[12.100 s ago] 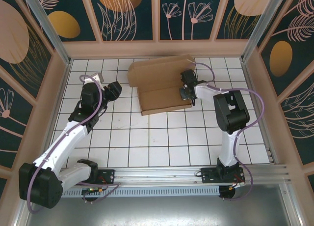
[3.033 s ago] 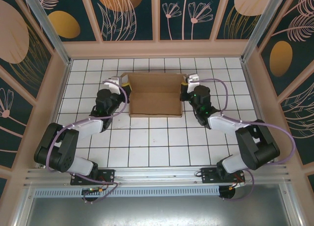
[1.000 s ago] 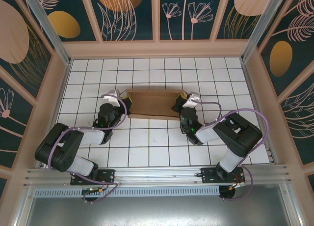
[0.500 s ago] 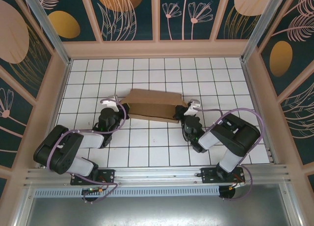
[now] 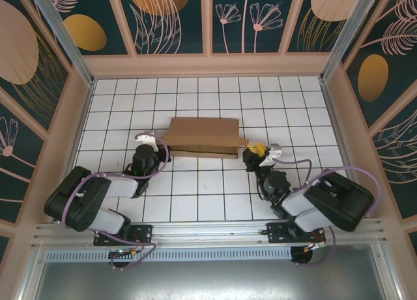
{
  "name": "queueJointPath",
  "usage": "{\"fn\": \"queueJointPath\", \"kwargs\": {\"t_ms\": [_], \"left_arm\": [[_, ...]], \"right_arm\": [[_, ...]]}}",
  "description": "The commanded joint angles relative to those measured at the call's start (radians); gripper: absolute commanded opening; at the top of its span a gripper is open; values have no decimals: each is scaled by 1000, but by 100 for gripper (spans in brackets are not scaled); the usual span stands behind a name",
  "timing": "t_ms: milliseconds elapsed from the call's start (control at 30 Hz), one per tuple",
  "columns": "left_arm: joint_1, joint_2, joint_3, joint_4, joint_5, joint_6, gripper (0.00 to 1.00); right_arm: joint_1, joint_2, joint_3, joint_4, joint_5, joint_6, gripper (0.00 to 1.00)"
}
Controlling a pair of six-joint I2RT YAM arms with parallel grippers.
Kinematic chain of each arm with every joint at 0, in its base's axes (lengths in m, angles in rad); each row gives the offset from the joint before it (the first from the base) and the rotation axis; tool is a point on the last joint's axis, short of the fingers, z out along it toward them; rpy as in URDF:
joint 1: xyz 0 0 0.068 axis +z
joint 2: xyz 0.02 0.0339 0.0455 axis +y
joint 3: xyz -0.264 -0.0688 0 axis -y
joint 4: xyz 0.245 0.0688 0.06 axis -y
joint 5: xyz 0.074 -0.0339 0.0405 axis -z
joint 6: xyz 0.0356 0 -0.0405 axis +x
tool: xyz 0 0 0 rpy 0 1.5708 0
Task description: Fold the paper box
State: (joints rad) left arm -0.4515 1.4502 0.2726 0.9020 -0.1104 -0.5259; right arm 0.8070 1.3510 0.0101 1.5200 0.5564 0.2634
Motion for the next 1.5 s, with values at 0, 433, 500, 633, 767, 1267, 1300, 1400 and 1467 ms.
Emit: {"fn": "queueJointPath", "kwargs": {"t_ms": [0, 433, 500, 633, 767, 1267, 1300, 1400, 1467], "left_arm": [[-8, 14, 12, -71, -19, 29, 0], [-25, 18, 28, -92, 8, 47, 6], [-26, 16, 28, -95, 17, 46, 7], [-26, 34, 23, -80, 53, 4, 12], [-30, 8, 6, -92, 76, -74, 41], [-30, -656, -44, -769, -359, -381, 59], [-29, -691, -19, -826, -406, -383, 59], [-28, -692, 96, -983, -506, -359, 61], [-28, -649, 172, -1056, -552, -345, 64]], "right_arm": [[10, -146, -23, -57, 97, -58, 41], [-97, -56, 567, -881, -384, -133, 24], [-97, 34, 618, -895, -418, -73, 21], [-99, 235, 784, -1074, -444, 28, 21], [-97, 349, 819, -1109, -421, 55, 22], [-117, 435, 739, -1042, -396, 132, 25], [-116, 440, 733, -1039, -394, 132, 25], [-111, 458, 710, -1025, -379, 132, 24], [-111, 467, 697, -1023, -372, 139, 24]]}}
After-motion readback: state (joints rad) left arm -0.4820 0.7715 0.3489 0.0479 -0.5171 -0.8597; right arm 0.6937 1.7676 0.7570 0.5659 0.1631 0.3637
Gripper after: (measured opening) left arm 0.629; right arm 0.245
